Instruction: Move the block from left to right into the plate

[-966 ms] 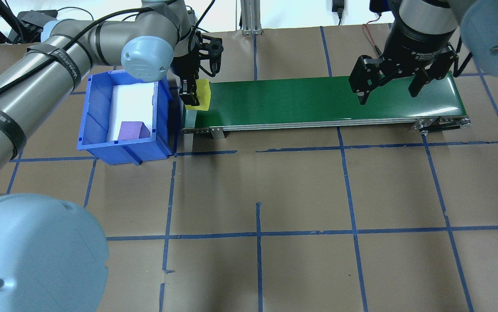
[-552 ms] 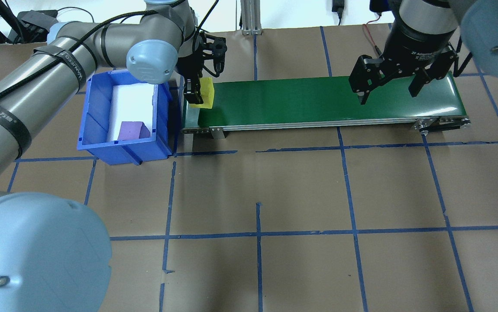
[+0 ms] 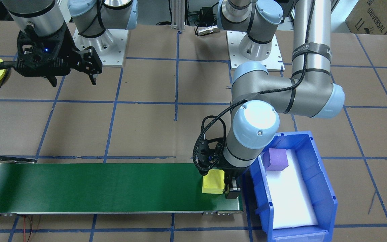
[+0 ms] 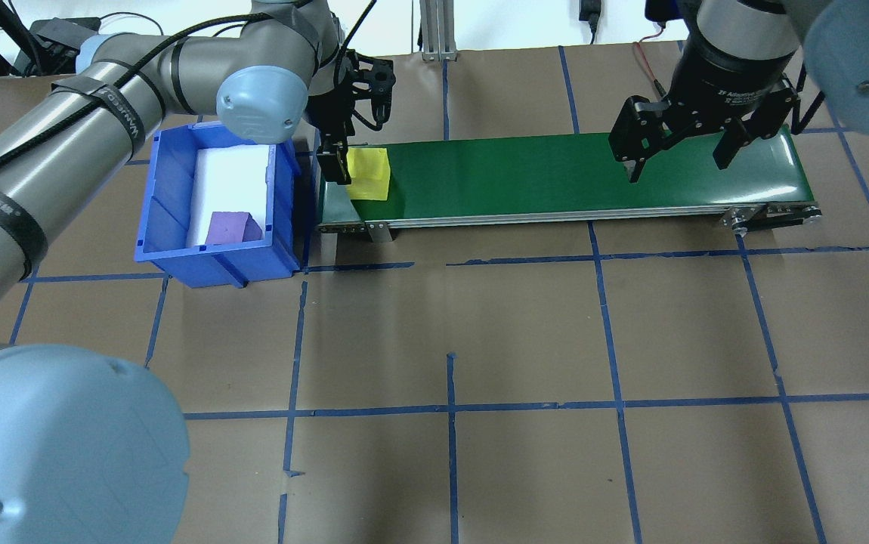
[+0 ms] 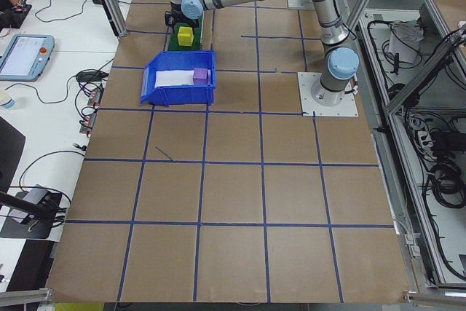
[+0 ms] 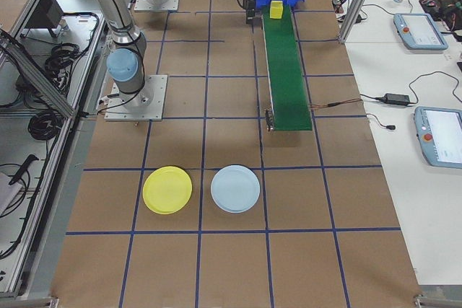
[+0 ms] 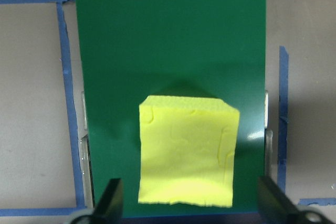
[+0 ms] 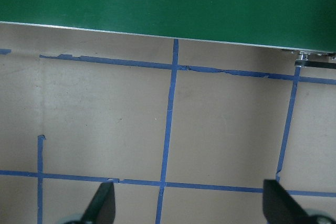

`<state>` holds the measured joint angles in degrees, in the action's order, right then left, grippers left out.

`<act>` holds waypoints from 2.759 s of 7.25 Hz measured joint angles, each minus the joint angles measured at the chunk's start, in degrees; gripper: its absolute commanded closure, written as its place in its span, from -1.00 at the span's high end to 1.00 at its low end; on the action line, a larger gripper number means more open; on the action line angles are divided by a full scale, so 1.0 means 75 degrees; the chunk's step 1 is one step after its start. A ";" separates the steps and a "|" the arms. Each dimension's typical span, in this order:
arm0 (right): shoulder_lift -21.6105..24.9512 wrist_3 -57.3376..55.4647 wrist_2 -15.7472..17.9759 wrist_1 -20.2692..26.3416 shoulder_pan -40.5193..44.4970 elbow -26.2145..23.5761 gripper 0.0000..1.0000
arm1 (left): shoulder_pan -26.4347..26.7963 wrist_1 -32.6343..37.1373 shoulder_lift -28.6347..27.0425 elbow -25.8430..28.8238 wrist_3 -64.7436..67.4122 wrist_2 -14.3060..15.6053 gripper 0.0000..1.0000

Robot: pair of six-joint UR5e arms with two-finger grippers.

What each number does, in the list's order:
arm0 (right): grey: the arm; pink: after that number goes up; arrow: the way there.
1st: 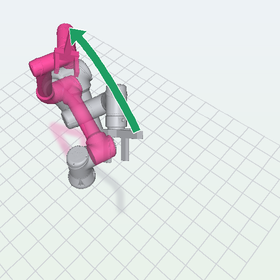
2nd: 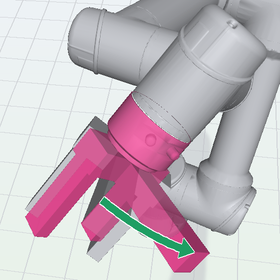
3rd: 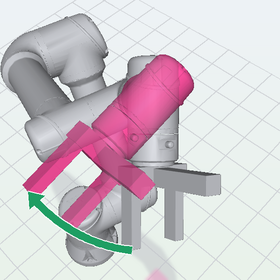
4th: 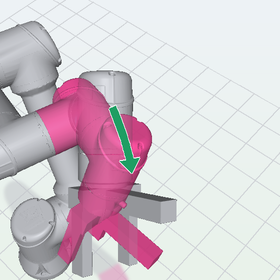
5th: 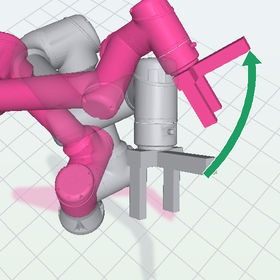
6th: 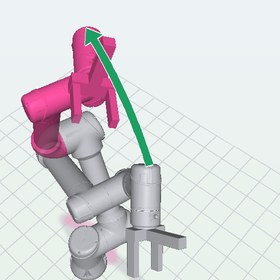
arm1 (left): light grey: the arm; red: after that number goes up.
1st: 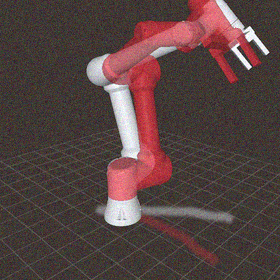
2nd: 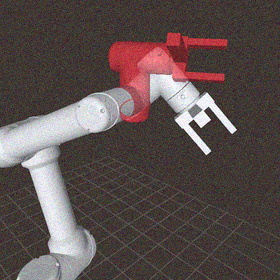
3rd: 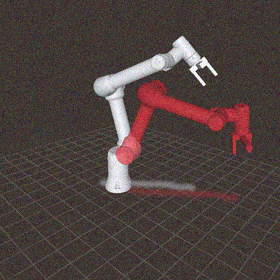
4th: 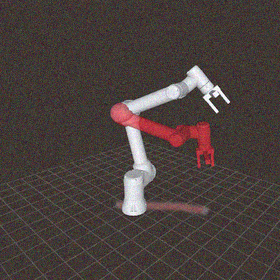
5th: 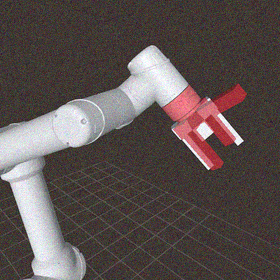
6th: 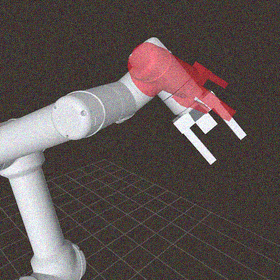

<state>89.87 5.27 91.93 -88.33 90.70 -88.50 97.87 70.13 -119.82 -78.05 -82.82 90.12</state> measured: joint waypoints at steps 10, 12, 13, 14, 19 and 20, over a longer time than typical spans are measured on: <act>-0.0003 0.0000 0.0001 0.0000 0.0000 0.0000 1.00 | -0.2240 0.0215 0.0989 -0.1394 0.5938 -0.0396 0.99; -0.0003 0.0000 0.0000 0.0000 0.0003 0.0000 1.00 | -0.2252 0.0138 0.0909 -0.1868 0.6421 -0.0382 0.99; -0.0004 0.0000 0.0000 0.0000 0.0007 -0.0003 1.00 | -0.2262 0.0117 0.0873 -0.1971 0.6478 -0.0374 0.99; -0.0006 0.0000 0.0000 0.0000 0.0009 -0.0008 1.00 | -0.2272 0.0080 0.0823 -0.2013 0.6501 -0.0364 0.99; -0.0003 0.0000 0.0000 0.0000 0.0001 -0.0001 1.00 | -0.2414 -0.0114 0.0644 -0.2131 0.6531 -0.0363 0.94; -0.0002 0.0000 0.0000 -0.0002 0.0000 0.0000 1.00 | -0.2417 -0.0118 0.0601 -0.2142 0.6531 -0.0366 0.69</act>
<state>89.85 5.28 91.93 -88.35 90.70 -88.50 79.75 69.24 -115.32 -94.11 -33.84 87.37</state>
